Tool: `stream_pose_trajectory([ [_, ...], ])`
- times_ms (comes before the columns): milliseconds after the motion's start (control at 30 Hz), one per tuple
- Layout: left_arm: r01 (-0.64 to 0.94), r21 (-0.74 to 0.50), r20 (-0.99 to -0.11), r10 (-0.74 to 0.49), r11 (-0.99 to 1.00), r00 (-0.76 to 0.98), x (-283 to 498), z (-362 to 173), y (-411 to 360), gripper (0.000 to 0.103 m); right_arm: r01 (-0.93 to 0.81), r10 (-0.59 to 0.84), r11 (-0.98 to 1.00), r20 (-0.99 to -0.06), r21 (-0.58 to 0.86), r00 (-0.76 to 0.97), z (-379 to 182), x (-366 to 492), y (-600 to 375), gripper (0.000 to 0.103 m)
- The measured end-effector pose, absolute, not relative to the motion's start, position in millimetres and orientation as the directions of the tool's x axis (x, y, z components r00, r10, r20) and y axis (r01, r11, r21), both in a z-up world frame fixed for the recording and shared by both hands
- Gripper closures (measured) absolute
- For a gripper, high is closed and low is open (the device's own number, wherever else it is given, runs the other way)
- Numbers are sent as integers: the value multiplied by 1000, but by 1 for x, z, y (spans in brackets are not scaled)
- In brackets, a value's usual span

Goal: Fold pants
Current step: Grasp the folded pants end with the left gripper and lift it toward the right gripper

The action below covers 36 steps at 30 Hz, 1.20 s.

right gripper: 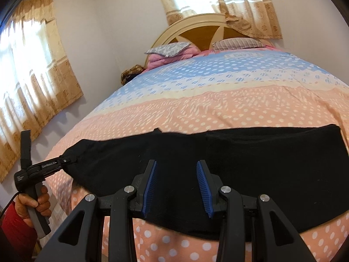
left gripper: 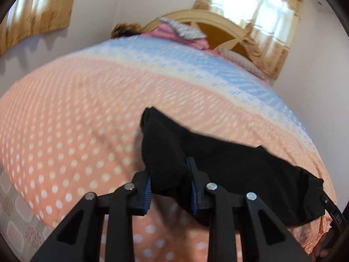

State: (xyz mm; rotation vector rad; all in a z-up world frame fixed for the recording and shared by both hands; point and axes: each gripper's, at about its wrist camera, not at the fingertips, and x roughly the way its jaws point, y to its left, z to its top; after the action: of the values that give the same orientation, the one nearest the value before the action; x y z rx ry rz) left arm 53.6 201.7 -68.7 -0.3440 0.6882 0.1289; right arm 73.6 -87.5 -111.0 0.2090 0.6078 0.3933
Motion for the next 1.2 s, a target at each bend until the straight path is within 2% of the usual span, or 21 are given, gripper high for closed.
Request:
stream_pose_trajectory([
  [200, -8, -214, -524, -108, 977, 845, 61, -19, 143, 74, -197, 373, 908, -498, 371, 783, -107, 78, -132, 63],
  [300, 164, -165, -465, -223, 973, 857, 61, 2, 91, 74, -136, 349, 899, -493, 416, 797, -106, 79, -163, 63],
  [433, 378, -174, -436, -416, 909, 798, 60, 9, 28, 74, -92, 347, 870, -469, 485, 813, -105, 76, -200, 63],
  [533, 511, -167, -444, -527, 843, 725, 60, 0, -22, 74, -74, 339, 859, -453, 507, 825, -102, 72, -221, 63],
  [633, 588, -139, -490, -572, 797, 658, 58, -23, -61, 74, -67, 351, 836, -436, 545, 829, -102, 67, -239, 63],
  [800, 606, -89, -571, -539, 790, 619, 67, -61, -82, 74, -52, 386, 787, -426, 614, 818, -113, 64, -258, 63],
  [900, 620, -39, -582, -523, 783, 623, 66, -66, -88, 73, -79, 457, 722, -387, 688, 801, -119, 66, -262, 63],
  [933, 622, -19, -587, -513, 782, 627, 65, -69, -89, 66, -89, 481, 697, -373, 711, 793, -121, 68, -263, 62],
  [1000, 630, 6, -612, -496, 776, 616, 63, -74, -94, 58, -111, 539, 639, -341, 761, 770, -124, 76, -261, 47],
  [1067, 642, 10, -621, -498, 767, 605, 58, -72, -96, 48, -129, 579, 593, -310, 795, 754, -126, 83, -259, 38],
  [1100, 646, 18, -623, -496, 764, 604, 53, -71, -95, 43, -140, 596, 583, -304, 800, 743, -126, 87, -256, 37],
  [1133, 643, 32, -623, -488, 766, 612, 50, -68, -89, 33, -142, 603, 588, -315, 796, 733, -127, 90, -254, 37],
  [1167, 630, 47, -615, -474, 776, 630, 47, -64, -80, 27, -140, 607, 600, -334, 788, 721, -128, 93, -250, 37],
  [1200, 618, 56, -606, -465, 785, 645, 43, -63, -76, 26, -137, 611, 611, -354, 780, 708, -130, 95, -246, 37],
])
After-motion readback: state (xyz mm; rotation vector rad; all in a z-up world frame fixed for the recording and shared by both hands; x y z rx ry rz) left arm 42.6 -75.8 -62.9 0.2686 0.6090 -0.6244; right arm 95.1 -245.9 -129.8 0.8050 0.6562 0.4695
